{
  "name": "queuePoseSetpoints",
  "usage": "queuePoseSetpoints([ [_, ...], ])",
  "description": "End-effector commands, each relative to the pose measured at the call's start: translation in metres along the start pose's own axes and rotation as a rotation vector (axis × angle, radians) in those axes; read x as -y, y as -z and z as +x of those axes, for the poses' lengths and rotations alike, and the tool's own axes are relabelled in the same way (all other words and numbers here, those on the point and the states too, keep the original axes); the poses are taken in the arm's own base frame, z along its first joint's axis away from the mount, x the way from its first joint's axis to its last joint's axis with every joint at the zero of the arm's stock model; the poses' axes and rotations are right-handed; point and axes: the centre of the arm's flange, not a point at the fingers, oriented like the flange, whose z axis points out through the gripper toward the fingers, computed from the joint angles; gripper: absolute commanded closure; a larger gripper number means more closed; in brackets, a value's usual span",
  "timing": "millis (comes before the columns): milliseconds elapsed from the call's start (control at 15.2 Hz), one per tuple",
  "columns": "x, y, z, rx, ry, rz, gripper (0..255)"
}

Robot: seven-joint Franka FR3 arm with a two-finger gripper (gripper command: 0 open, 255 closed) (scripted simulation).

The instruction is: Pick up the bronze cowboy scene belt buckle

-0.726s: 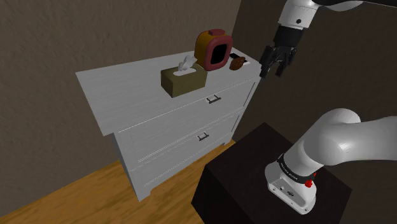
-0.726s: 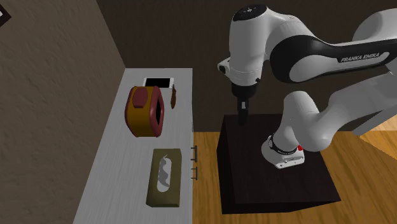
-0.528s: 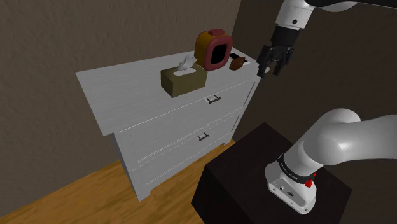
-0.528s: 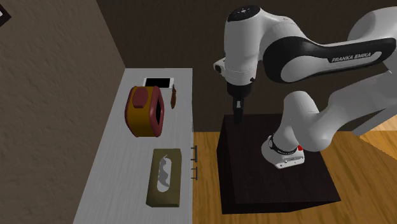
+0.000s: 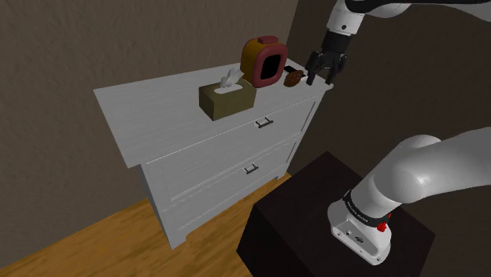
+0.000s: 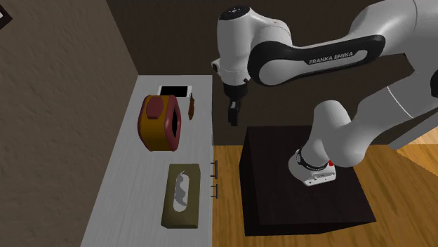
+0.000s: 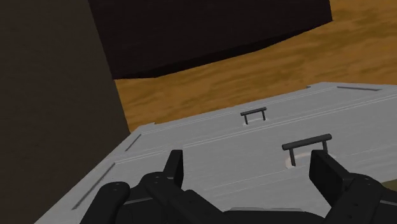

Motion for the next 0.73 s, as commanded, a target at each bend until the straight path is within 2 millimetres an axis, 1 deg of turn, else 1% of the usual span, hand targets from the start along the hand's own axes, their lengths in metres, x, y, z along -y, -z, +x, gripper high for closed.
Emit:
queuePoseSetpoints([
  [0, -0.011, -0.001, 0.023, -0.013, -0.013, -0.005, 0],
  [660, -0.070, -0.008, 0.130, -0.076, -0.077, -0.021, 0],
])
